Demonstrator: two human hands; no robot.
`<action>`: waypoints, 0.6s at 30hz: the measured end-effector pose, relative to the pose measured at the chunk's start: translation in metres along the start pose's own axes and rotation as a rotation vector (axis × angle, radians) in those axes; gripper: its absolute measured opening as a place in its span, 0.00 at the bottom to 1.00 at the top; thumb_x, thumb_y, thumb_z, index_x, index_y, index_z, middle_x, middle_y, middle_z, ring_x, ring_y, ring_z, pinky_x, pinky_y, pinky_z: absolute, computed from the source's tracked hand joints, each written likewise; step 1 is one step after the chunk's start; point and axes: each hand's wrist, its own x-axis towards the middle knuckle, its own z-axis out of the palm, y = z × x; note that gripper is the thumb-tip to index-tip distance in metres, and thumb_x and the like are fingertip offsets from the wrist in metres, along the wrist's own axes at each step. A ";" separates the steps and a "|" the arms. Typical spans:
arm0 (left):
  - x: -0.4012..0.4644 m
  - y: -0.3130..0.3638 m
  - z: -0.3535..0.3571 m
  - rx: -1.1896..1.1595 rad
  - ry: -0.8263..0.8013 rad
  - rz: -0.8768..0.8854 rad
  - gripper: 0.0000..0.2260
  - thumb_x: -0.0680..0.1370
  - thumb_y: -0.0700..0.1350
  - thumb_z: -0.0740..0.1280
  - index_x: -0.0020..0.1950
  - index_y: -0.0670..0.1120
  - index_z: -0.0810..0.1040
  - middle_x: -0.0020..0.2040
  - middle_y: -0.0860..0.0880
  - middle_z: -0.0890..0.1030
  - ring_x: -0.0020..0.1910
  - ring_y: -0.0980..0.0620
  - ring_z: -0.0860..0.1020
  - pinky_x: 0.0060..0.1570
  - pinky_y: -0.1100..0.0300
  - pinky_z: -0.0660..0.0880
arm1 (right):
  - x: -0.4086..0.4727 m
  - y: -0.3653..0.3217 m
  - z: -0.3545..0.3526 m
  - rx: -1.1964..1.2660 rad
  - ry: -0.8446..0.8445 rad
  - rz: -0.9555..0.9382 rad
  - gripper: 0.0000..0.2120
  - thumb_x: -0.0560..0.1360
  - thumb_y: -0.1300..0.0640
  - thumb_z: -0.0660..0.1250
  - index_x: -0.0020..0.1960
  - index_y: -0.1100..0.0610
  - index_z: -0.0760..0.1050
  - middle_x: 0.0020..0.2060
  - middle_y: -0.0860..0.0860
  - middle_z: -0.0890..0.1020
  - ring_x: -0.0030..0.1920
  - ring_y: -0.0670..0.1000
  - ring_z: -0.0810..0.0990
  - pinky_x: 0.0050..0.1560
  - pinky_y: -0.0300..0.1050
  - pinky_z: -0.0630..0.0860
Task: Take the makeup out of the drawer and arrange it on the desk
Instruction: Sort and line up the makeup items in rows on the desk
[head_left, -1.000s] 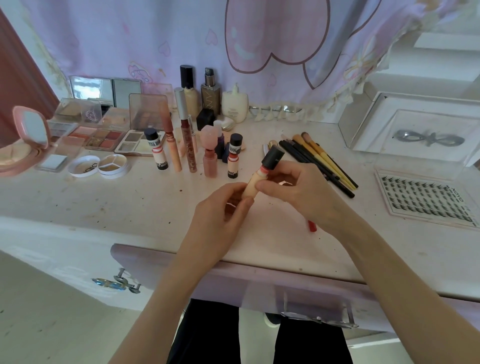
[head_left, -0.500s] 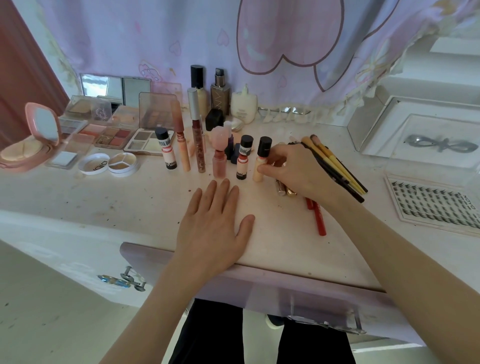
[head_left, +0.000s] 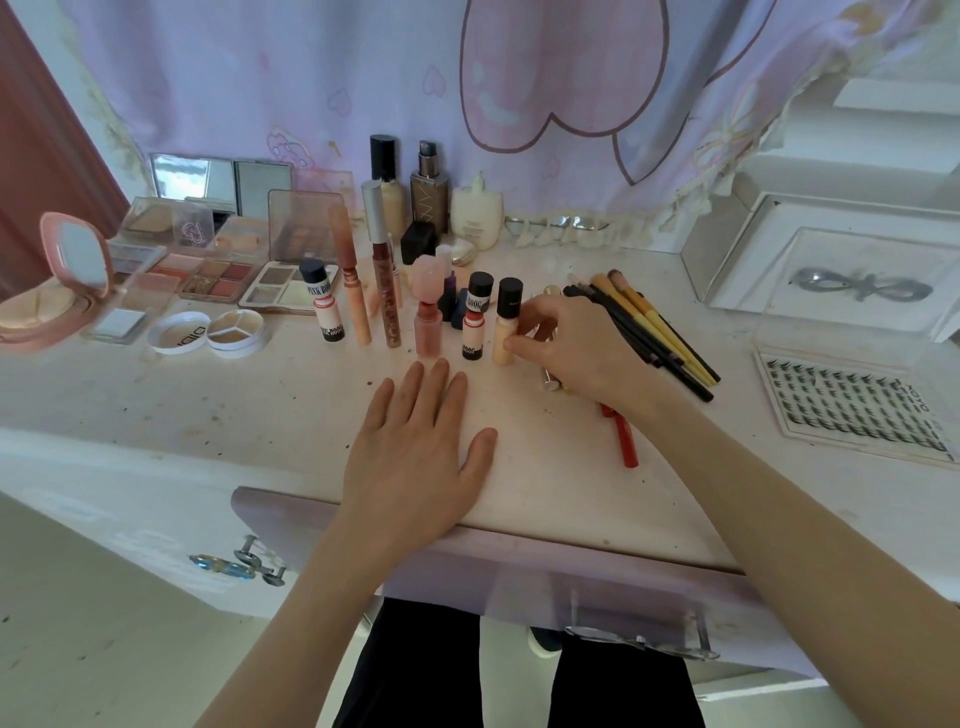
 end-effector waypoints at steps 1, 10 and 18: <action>0.001 0.000 -0.001 -0.006 -0.007 0.001 0.30 0.78 0.60 0.41 0.76 0.48 0.47 0.77 0.48 0.47 0.76 0.50 0.44 0.72 0.54 0.39 | -0.001 0.002 -0.002 -0.033 0.013 -0.015 0.11 0.73 0.55 0.69 0.54 0.53 0.76 0.46 0.45 0.77 0.39 0.42 0.74 0.33 0.25 0.69; 0.002 0.022 -0.007 -0.240 0.089 0.081 0.18 0.80 0.47 0.57 0.69 0.46 0.69 0.71 0.47 0.67 0.72 0.49 0.62 0.72 0.53 0.53 | -0.017 0.046 -0.056 -0.220 0.265 0.149 0.10 0.77 0.57 0.64 0.56 0.58 0.77 0.51 0.52 0.79 0.45 0.46 0.73 0.47 0.33 0.64; 0.015 0.030 -0.008 -0.260 0.163 0.067 0.14 0.77 0.42 0.62 0.61 0.44 0.77 0.60 0.46 0.75 0.60 0.46 0.72 0.61 0.51 0.66 | -0.002 0.071 -0.079 -0.320 0.134 0.374 0.18 0.77 0.54 0.64 0.63 0.62 0.73 0.58 0.57 0.78 0.57 0.55 0.75 0.52 0.42 0.69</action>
